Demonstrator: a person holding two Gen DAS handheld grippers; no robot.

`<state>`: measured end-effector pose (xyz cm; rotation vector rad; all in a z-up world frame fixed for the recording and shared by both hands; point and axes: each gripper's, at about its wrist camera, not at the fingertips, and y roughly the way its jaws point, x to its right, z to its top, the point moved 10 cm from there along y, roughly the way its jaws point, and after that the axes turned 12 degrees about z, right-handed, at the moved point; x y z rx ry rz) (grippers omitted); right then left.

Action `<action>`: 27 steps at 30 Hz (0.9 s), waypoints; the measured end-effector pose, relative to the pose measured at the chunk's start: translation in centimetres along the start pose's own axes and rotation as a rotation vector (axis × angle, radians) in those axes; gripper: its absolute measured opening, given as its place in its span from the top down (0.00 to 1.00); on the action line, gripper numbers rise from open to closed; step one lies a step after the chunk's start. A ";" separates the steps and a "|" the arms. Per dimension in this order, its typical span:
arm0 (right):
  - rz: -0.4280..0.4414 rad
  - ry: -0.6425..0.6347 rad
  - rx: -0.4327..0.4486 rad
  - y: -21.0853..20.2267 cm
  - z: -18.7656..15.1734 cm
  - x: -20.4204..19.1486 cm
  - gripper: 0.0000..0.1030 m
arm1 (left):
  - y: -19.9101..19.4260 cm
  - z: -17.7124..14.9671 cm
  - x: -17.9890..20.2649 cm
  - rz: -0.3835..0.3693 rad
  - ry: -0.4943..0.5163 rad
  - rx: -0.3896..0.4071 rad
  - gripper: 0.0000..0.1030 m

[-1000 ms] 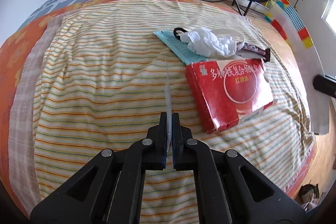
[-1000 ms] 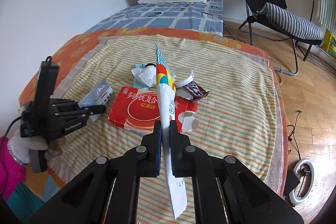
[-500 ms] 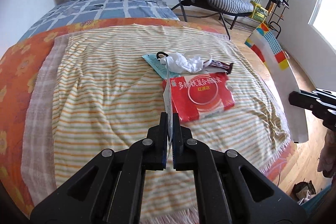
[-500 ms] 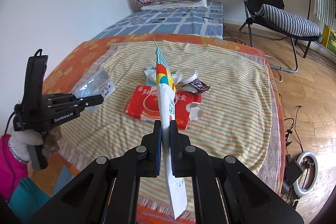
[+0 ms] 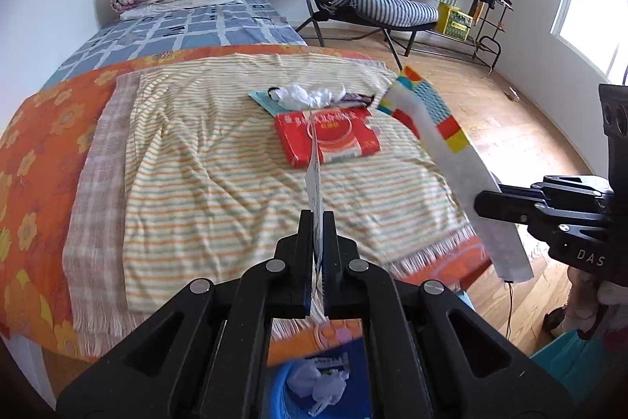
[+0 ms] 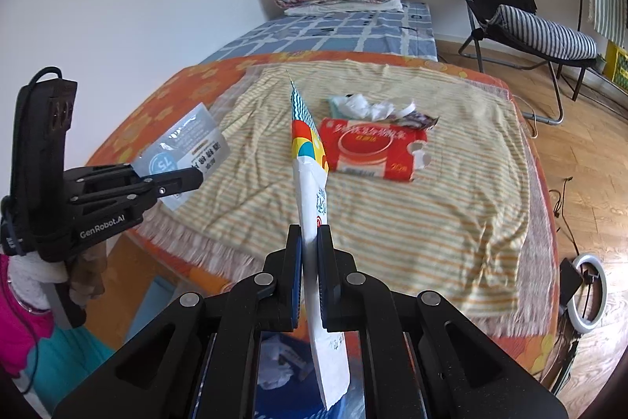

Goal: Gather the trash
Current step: 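Carry the leaflet and the tube with both tools over the wastebasket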

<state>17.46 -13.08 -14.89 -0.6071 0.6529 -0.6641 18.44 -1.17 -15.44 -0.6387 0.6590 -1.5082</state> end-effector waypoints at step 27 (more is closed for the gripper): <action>0.085 0.091 -0.049 1.4 -10.8 -5.1 0.95 | -2.6 -12.9 3.3 -0.038 0.008 -0.111 0.99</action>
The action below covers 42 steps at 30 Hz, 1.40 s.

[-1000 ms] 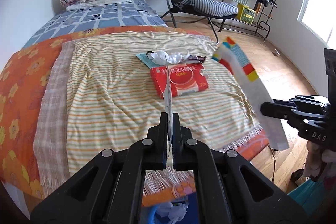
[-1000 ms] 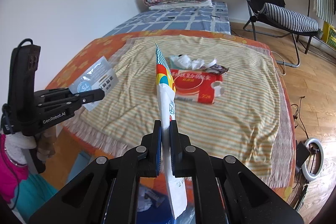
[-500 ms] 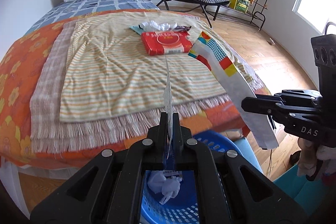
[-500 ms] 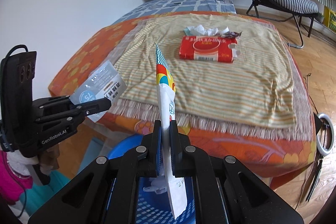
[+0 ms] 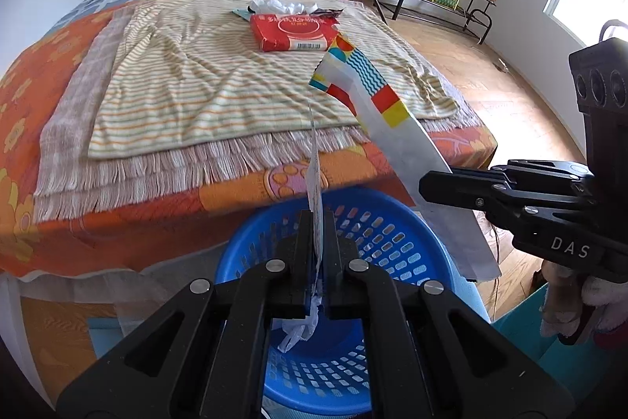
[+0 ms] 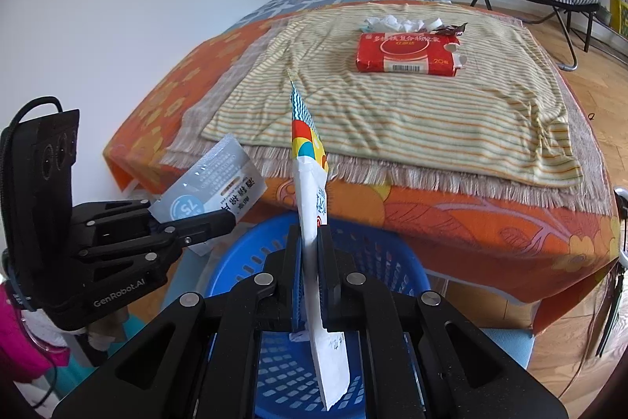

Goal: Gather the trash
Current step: 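Carry the leaflet and the tube with both tools over the wastebasket, then open both tools to drop the leaflet and tube into the wastebasket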

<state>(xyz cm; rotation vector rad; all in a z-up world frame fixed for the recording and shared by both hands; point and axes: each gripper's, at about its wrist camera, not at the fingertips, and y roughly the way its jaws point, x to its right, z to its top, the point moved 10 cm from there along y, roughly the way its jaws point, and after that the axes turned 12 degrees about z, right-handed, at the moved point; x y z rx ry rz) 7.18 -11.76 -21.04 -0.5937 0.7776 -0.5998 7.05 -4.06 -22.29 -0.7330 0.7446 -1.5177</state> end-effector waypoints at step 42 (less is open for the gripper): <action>-0.064 0.079 -0.043 1.3 -2.3 2.7 0.36 | 1.8 -1.9 0.0 0.037 -0.005 -0.061 0.31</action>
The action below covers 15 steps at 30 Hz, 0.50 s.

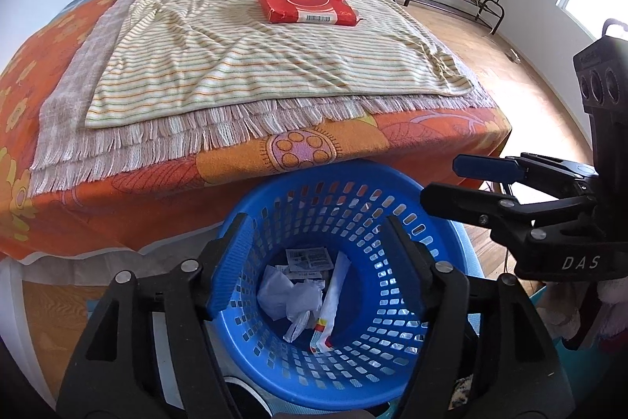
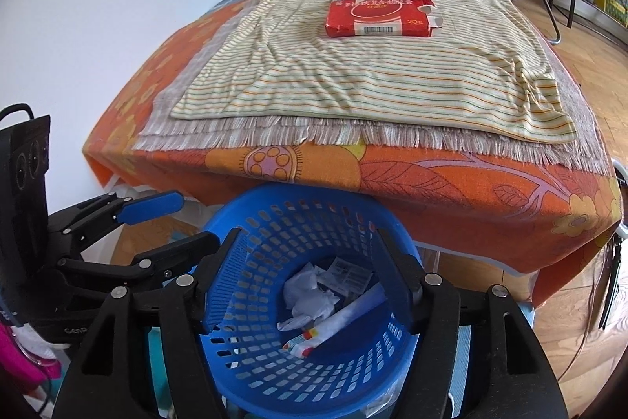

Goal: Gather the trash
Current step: 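Open both tools to drop the leaflet and tube into the wastebasket, then move both tools back toward the red box and tissues on the towel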

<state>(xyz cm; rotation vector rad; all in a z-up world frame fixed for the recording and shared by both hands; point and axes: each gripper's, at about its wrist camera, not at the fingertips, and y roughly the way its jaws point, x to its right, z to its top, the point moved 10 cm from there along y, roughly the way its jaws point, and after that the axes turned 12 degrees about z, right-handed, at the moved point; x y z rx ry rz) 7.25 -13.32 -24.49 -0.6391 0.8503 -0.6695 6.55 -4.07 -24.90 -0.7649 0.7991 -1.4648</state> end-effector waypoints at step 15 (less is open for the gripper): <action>0.021 0.087 0.066 -1.2 5.0 3.3 0.34 | 0.4 4.6 -1.3 -0.002 -0.036 0.029 0.31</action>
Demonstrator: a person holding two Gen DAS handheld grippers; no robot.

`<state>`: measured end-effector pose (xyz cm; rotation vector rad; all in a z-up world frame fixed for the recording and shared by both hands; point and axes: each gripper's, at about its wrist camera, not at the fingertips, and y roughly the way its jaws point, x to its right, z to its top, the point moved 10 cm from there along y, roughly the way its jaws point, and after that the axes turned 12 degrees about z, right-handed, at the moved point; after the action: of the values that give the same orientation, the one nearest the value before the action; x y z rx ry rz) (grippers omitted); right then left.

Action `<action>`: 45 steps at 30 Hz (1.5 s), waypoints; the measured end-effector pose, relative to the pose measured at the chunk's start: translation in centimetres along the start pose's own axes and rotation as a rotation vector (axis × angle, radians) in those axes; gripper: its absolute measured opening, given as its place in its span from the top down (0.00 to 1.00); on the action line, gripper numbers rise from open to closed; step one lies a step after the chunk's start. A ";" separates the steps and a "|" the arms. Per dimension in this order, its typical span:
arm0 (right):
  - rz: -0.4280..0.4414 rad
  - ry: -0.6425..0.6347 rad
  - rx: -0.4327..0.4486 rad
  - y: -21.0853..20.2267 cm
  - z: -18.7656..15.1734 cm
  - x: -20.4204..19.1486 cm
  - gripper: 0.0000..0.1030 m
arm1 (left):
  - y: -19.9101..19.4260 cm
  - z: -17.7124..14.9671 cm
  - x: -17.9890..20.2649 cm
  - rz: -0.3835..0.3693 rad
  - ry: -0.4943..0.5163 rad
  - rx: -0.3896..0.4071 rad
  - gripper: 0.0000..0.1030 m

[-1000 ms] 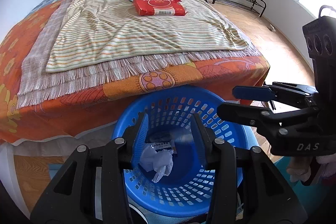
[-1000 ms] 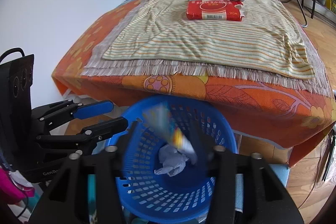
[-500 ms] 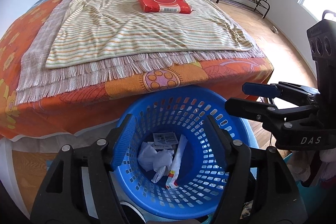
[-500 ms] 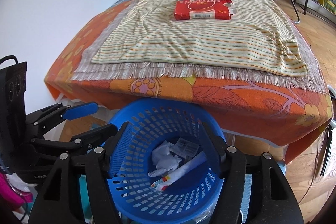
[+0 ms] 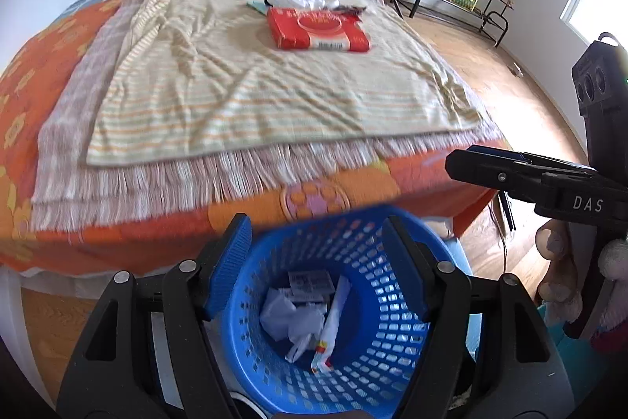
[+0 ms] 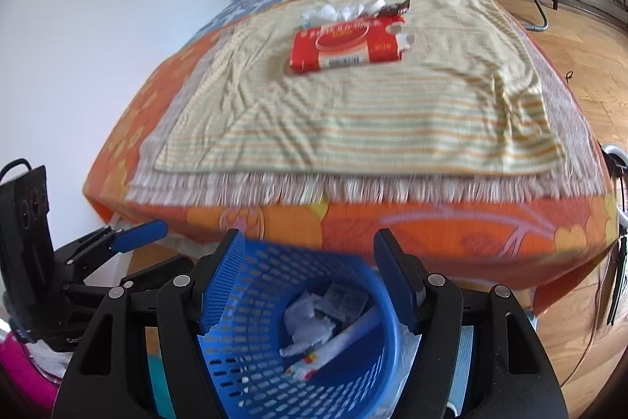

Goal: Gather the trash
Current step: 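Move both tools back toward the red box and tissues on the towel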

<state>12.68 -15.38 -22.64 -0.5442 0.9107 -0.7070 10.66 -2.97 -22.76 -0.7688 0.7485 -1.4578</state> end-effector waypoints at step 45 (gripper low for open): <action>0.084 -0.106 -0.198 16.9 23.5 7.3 0.34 | 5.8 20.2 -9.0 0.032 -0.179 0.115 0.31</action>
<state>41.09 -6.75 -26.08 -0.7081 0.9038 -0.5096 30.71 5.88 -16.30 -0.7840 0.5344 -1.3707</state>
